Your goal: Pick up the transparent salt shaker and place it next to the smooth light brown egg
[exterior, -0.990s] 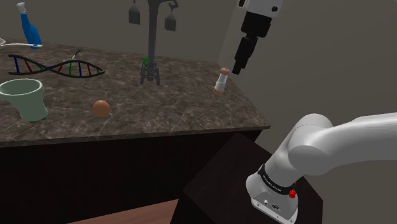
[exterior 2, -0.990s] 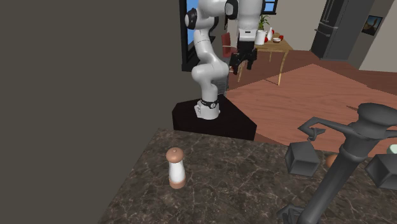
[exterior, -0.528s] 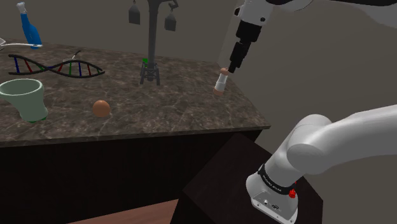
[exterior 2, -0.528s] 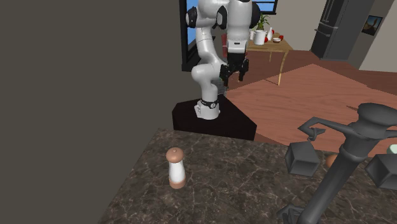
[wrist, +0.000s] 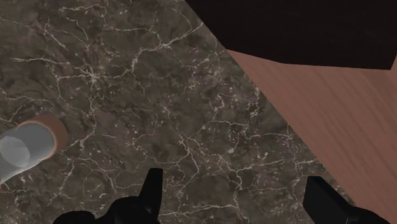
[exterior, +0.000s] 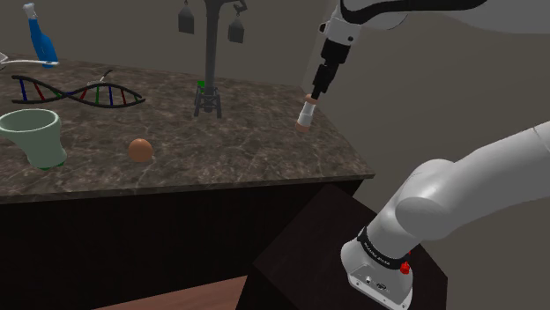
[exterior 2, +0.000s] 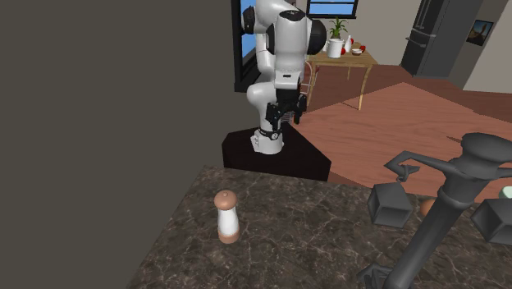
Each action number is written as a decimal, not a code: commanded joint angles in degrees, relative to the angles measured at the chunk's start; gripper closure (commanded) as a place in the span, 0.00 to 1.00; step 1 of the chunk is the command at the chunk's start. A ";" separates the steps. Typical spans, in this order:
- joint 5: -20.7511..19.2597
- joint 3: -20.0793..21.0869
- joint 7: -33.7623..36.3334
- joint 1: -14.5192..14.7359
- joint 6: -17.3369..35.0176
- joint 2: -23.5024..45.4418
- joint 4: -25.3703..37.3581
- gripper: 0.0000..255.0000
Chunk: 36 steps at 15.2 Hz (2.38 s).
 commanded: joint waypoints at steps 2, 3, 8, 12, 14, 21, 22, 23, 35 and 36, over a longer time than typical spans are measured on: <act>-0.22 -2.58 -3.09 -0.75 2.92 4.90 2.57 0.00; -0.12 -3.40 -4.11 -0.97 3.84 6.61 3.52 0.00; 1.51 -7.25 -9.49 -2.07 7.79 15.65 9.30 0.00; 4.22 -9.78 -14.10 -3.29 9.98 23.49 15.17 0.00; 5.98 -10.78 -16.45 -4.14 10.68 27.60 18.56 0.00; 13.05 -12.26 -23.92 -9.11 10.77 42.73 33.18 0.00; 14.03 -12.22 -24.79 -10.07 10.46 44.98 35.67 0.00; 14.21 -12.16 -24.94 -10.30 10.40 45.42 36.18 0.00; 15.35 -11.62 -25.67 -10.50 15.29 47.51 33.19 0.00; 15.35 -11.62 -25.67 -10.50 15.29 47.51 33.19 0.00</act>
